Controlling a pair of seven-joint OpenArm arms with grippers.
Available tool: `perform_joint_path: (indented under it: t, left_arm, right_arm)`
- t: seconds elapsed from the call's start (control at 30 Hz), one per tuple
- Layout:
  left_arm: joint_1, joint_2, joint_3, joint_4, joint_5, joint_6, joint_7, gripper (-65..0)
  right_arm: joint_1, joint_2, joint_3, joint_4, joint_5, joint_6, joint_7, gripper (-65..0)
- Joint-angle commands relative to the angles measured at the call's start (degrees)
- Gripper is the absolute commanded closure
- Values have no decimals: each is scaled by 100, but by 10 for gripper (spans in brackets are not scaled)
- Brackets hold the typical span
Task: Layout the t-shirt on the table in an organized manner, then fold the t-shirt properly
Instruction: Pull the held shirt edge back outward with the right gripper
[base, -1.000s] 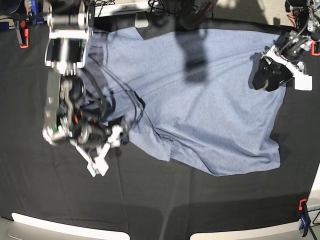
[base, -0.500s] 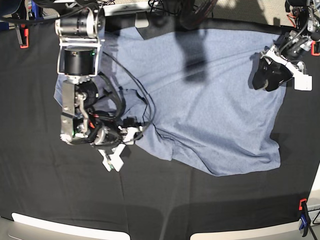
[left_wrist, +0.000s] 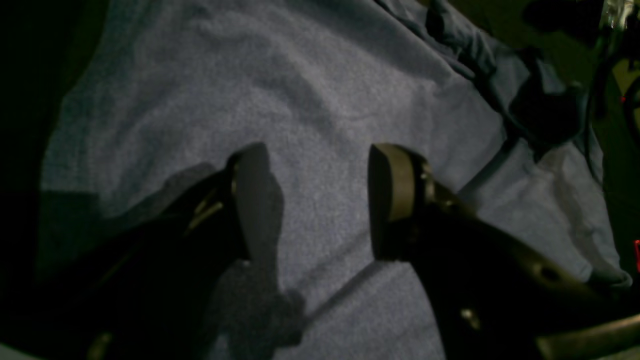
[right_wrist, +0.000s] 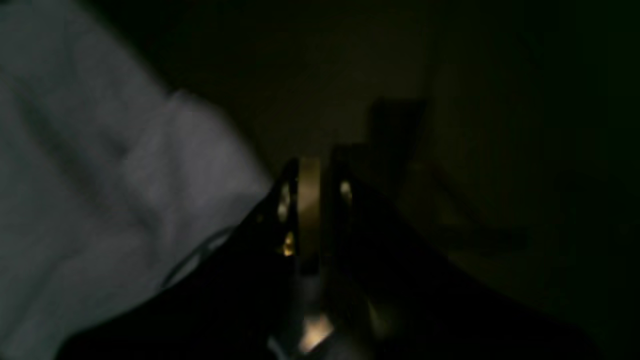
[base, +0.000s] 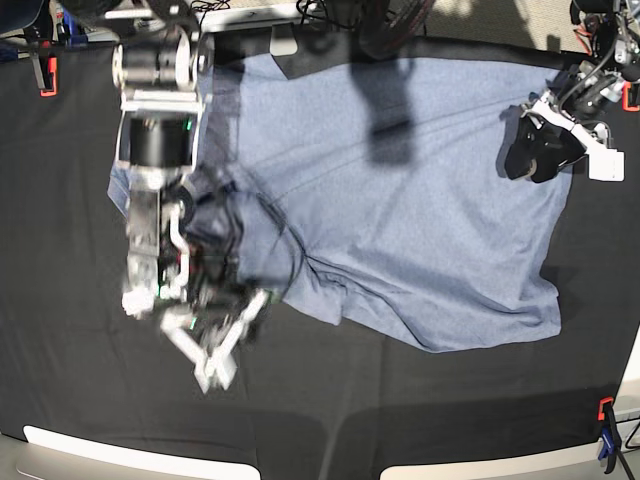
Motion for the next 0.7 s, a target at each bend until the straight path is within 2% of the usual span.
perform_joint_path:
  t: [0.0, 0.17, 0.3, 0.4, 0.47, 0.57, 0.67]
  left_arm:
    - [-15, -68, -26, 79, -114, -54, -138, -290]
    - [-13, -68, -26, 79, -111, -54, -136, -290]
    - [-13, -66, -26, 79, -111, -54, -136, -290]
    - [-13, -68, -26, 79, -111, -54, -136, -290]
    - [-13, -68, -26, 79, -111, -54, -138, -290]
    - [-13, -68, -26, 79, -111, -54, -153, -290]
    - [-13, -68, -26, 79, -111, -54, -151, -290]
  right_arm:
    - [282, 22, 2, 116, -57, 7, 232, -29]
    - [704, 57, 2, 111, -229, -4, 507, -29]
    - [822, 55, 2, 111, 291, -20, -17, -29]
    - [796, 55, 2, 111, 442, -17, -450, -32]
    - [782, 57, 2, 111, 540, -17, -603, -71]
    - [782, 50, 2, 111, 911, -11, -850, -173]
    - [782, 39, 2, 111, 1198, 116, -1154, -240]
